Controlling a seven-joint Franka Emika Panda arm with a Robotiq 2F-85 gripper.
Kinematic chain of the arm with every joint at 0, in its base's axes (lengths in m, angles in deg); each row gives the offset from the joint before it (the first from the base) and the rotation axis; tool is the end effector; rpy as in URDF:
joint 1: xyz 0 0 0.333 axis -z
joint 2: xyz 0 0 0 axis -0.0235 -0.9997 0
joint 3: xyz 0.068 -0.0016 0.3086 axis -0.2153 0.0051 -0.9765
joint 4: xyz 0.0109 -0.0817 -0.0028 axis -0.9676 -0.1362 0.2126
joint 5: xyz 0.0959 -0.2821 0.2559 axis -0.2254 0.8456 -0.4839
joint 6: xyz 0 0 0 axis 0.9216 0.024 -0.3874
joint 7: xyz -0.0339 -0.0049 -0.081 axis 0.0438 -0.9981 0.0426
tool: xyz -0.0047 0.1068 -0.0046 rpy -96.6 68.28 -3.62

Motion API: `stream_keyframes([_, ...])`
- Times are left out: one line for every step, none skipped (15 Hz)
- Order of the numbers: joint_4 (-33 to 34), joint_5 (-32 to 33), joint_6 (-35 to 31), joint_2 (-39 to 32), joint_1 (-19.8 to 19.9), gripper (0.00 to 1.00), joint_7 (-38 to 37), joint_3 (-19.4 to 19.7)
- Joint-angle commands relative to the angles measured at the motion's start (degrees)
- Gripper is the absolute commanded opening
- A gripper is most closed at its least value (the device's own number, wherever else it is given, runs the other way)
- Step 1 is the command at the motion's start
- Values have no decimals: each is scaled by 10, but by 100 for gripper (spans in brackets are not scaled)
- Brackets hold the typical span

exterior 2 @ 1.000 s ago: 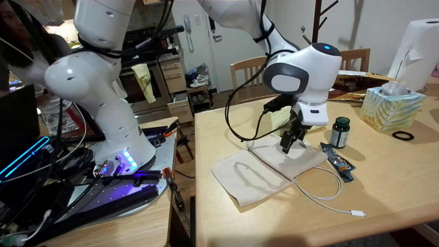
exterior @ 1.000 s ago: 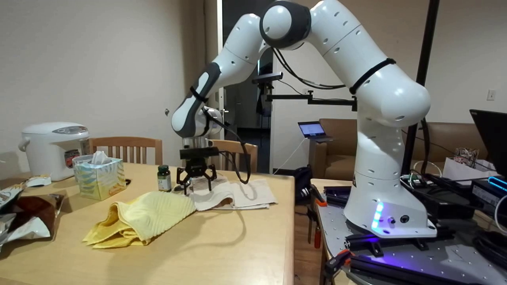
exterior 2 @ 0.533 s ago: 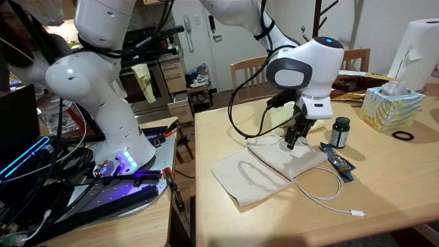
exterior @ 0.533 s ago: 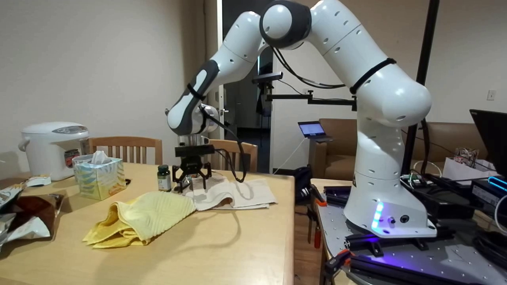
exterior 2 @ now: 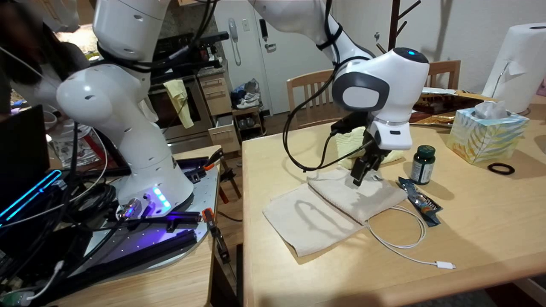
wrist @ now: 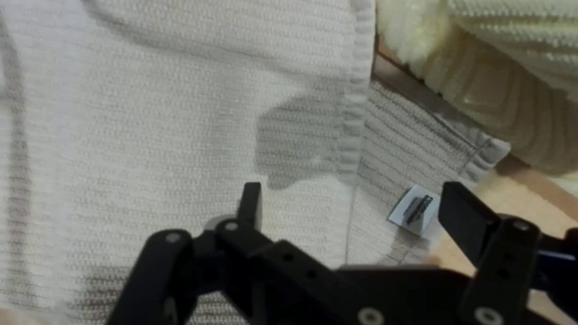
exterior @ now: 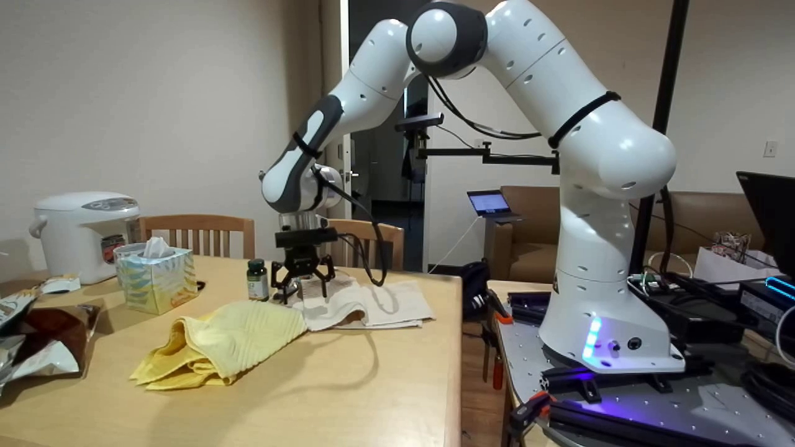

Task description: Move the towel at the edge closer to the bottle

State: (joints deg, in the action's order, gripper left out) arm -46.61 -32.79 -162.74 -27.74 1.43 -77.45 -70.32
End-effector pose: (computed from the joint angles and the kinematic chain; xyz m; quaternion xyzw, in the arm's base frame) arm 0.6075 -0.1343 0.1378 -0.8607 0.4984 0.0949 0.0413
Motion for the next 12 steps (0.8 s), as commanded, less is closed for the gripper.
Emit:
stream_keyframes([24,15,25,-15,6,100,-11,-3])
stream_keyframes([27,15,27,-17,7,100,-11,-4])
stream_keyframes([30,15,30,-19,6,100,-12,-3])
stream_keyframes([34,15,31,-22,6,100,-12,-3])
stream_keyframes([36,15,30,-24,7,100,-11,-4])
stream_keyframes([38,14,22,-28,7,100,-9,-4])
stream_keyframes([44,12,24,-35,8,100,-11,-4])
stream_keyframes([48,10,25,-39,11,100,-7,-7])
stream_keyframes([52,10,25,-43,11,100,-7,-7])
stream_keyframes([54,10,23,-47,11,100,-8,-6])
stream_keyframes([56,11,21,-49,9,100,-10,-5])
stream_keyframes([58,11,21,-52,9,75,-12,-4])
